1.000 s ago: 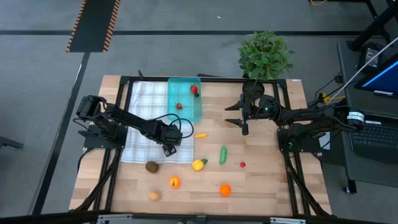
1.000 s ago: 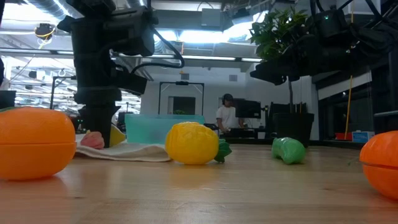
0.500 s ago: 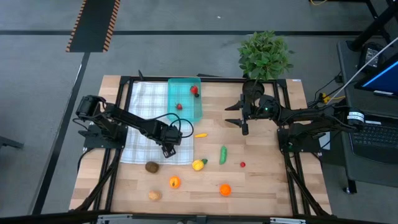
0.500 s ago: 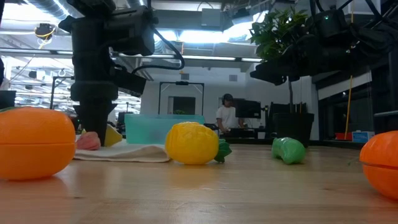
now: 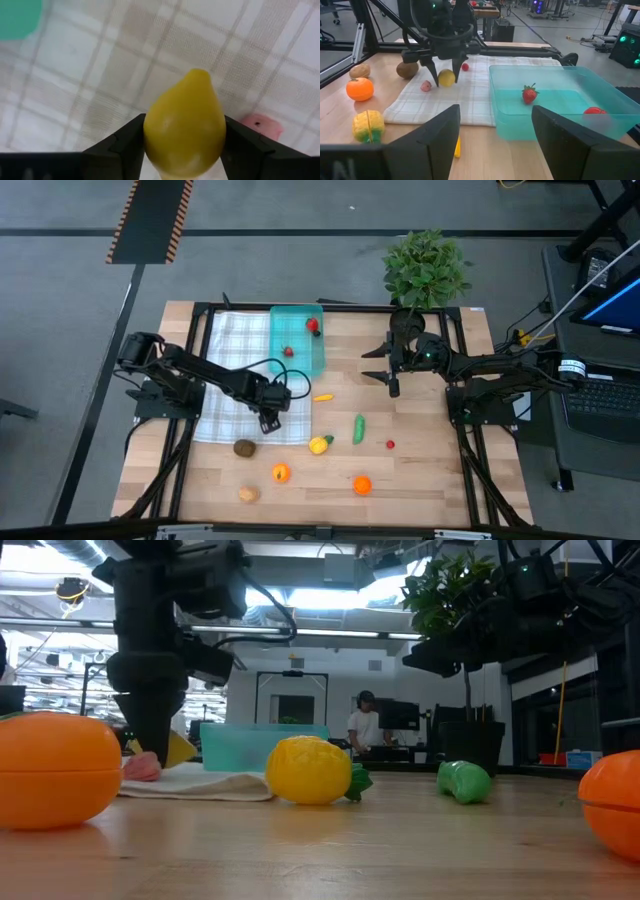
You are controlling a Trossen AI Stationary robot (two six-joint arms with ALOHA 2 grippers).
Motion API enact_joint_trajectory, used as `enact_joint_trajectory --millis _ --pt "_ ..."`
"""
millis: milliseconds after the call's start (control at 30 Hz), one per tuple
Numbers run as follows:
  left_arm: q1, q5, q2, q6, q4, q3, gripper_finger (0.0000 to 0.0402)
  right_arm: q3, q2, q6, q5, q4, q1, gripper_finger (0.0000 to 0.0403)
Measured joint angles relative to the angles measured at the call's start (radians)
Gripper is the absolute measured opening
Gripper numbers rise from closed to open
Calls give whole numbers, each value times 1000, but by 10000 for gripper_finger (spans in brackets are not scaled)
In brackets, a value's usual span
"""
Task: Pick and placing Produce into tupperware
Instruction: Put the yellow lemon into the blue bin
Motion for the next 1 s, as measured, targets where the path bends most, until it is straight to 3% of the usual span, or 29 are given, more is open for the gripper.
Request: enact_joint_trajectory --millis 267,567,767,1000 --pt "31 -72 -64 130 2 0 200 0 0 0 0 -3 0 249" --pt "74 -125 -244 258 45 -5 200 0 0 3 0 -2 0 249" --pt "87 -156 -392 315 230 -133 200 0 0 5 0 -2 0 249" --pt "94 -154 -562 379 561 -338 200 -1 0 5 0 -2 0 249"
